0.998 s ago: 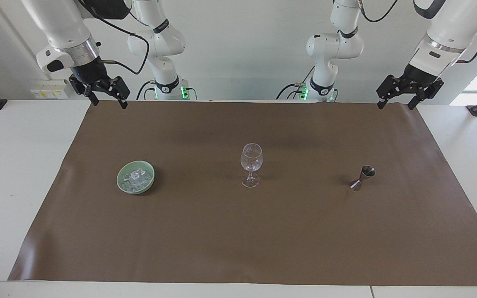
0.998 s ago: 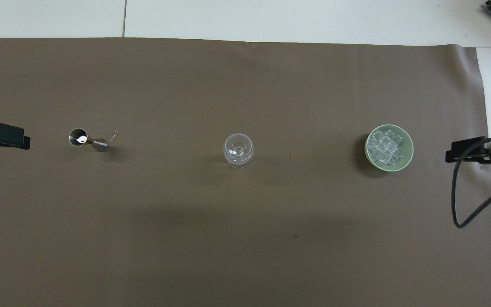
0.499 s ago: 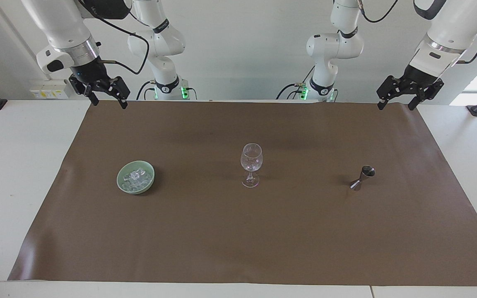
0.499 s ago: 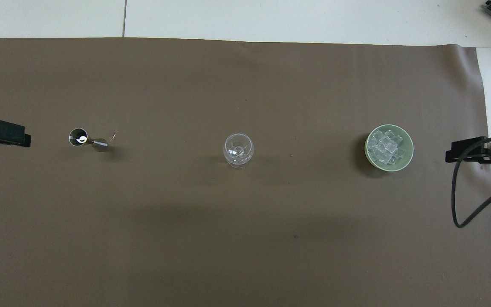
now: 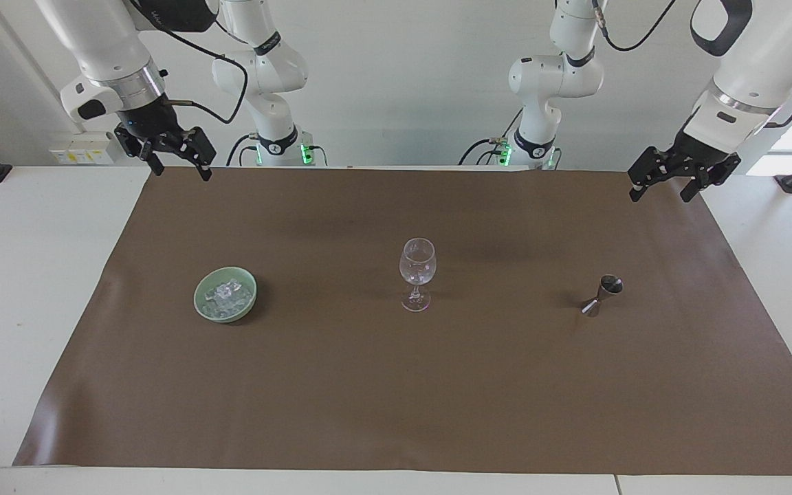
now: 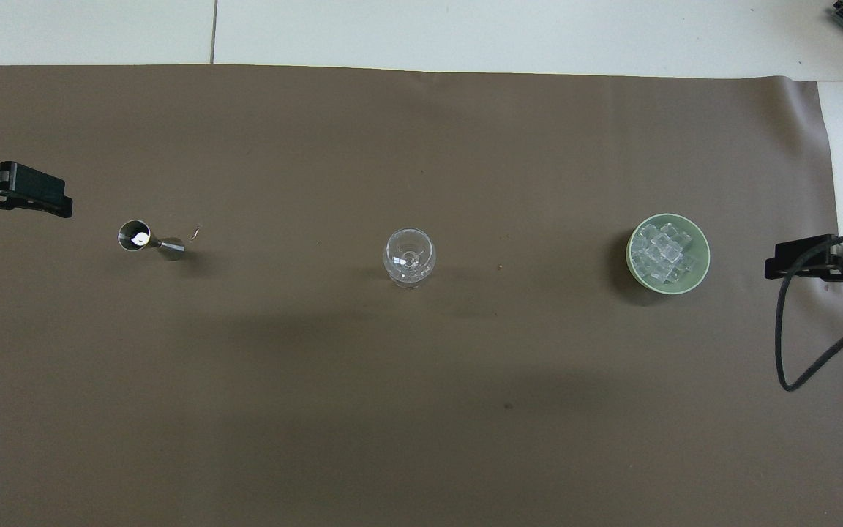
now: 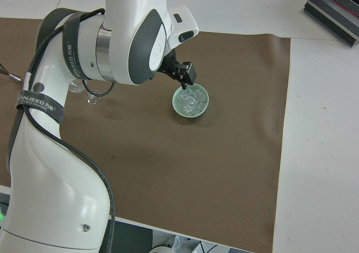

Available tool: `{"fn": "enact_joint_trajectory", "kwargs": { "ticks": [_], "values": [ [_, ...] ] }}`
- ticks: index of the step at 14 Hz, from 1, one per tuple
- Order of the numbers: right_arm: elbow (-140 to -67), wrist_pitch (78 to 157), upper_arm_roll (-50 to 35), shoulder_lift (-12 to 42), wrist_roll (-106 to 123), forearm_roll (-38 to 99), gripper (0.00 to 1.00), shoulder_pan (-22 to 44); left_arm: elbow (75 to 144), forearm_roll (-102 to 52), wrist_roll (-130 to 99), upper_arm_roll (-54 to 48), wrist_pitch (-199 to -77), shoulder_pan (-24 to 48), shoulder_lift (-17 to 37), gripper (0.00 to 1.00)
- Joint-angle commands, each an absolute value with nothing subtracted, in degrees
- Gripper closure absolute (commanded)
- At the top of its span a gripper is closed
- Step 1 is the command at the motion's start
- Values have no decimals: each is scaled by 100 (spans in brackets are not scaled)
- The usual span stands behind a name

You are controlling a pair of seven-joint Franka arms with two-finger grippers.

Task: Pour wine and add ice with both arms
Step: 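Move the left gripper open toward the small silver jigger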

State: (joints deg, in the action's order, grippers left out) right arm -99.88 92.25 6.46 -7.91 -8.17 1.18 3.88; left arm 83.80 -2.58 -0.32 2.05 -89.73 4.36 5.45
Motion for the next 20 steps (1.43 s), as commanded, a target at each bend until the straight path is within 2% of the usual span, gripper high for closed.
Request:
{"fn": "enact_joint_trajectory", "kwargs": {
  "ticks": [1,5,14,20],
  "values": [
    [-10037,9167,615,-870,-712,79,0,352,8331,-299,-88,255,-9367,492,694,0],
    [-10037,9167,615,-870,-712,79,0,352,8578,-290,-88,255,-9695,545,747,0],
    [-10046,9562,598,-835,-405,44,0,536,8209,-1589,-701,360,-9229,186,1528,0],
    [-10274,9527,598,-949,-122,70,0,475,8279,-2021,-1678,378,-9237,27,1696,0]
  ]
}}
